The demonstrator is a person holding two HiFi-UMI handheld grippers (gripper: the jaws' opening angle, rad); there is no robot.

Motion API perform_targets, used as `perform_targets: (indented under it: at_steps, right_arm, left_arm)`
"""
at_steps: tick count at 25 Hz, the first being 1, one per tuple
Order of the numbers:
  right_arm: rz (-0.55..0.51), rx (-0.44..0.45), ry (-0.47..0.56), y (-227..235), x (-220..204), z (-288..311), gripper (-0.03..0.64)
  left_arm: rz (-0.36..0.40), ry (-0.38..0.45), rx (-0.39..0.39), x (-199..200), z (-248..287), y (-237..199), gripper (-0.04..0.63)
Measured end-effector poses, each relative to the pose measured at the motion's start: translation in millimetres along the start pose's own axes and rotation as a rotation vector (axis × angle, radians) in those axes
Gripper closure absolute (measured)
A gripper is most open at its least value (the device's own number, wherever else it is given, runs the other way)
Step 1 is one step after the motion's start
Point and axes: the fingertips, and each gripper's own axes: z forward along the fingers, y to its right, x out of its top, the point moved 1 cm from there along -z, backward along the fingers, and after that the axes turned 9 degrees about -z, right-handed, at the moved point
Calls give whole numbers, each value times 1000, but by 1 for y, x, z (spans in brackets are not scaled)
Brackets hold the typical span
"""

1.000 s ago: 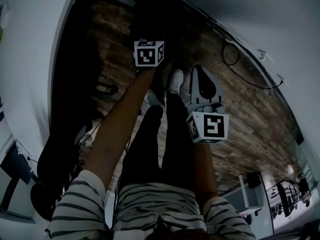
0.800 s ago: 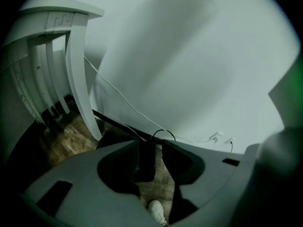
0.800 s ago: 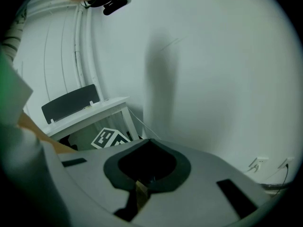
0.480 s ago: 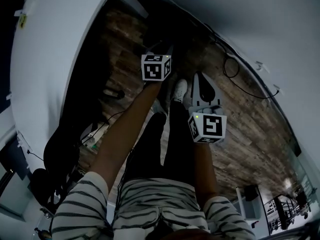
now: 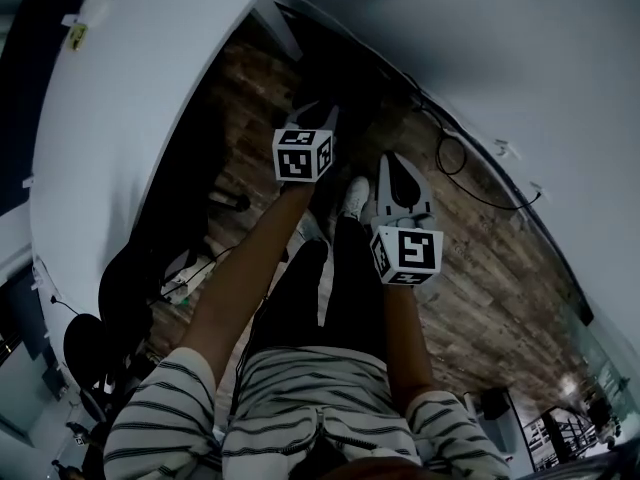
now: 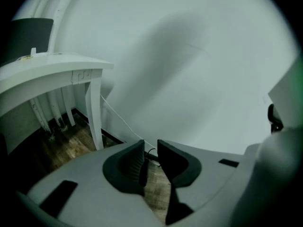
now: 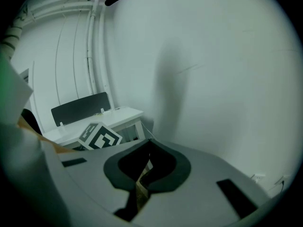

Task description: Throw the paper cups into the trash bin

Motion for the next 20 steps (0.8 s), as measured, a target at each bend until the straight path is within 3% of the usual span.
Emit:
perform_targets:
  at_steps: [20]
  right_arm:
    - [-59,1,65,-17,79,-43,607]
  left_arm:
    - [25,109,-35,53,-118,47,568]
